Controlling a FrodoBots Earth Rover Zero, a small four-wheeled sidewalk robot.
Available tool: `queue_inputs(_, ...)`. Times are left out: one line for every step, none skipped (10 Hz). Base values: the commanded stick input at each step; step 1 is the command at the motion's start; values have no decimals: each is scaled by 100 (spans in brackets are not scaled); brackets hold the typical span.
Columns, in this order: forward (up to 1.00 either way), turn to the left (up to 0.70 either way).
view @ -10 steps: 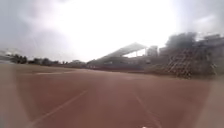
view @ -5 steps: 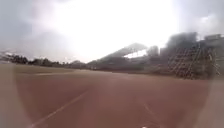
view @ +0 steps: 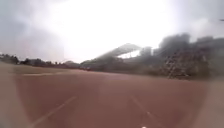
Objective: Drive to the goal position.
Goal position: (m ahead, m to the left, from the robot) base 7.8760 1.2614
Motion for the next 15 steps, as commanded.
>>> queue_inputs(70, 0)
queue_inputs(70, 0)
queue_inputs(70, 0)
queue_inputs(70, 0)
queue_inputs(70, 0)
queue_inputs(70, 0)
queue_inputs(70, 0)
queue_inputs(70, 0)
queue_inputs(70, 0)
queue_inputs(70, 0)
queue_inputs(70, 0)
queue_inputs(70, 0)
queue_inputs(70, 0)
queue_inputs(70, 0)
queue_inputs(70, 0)
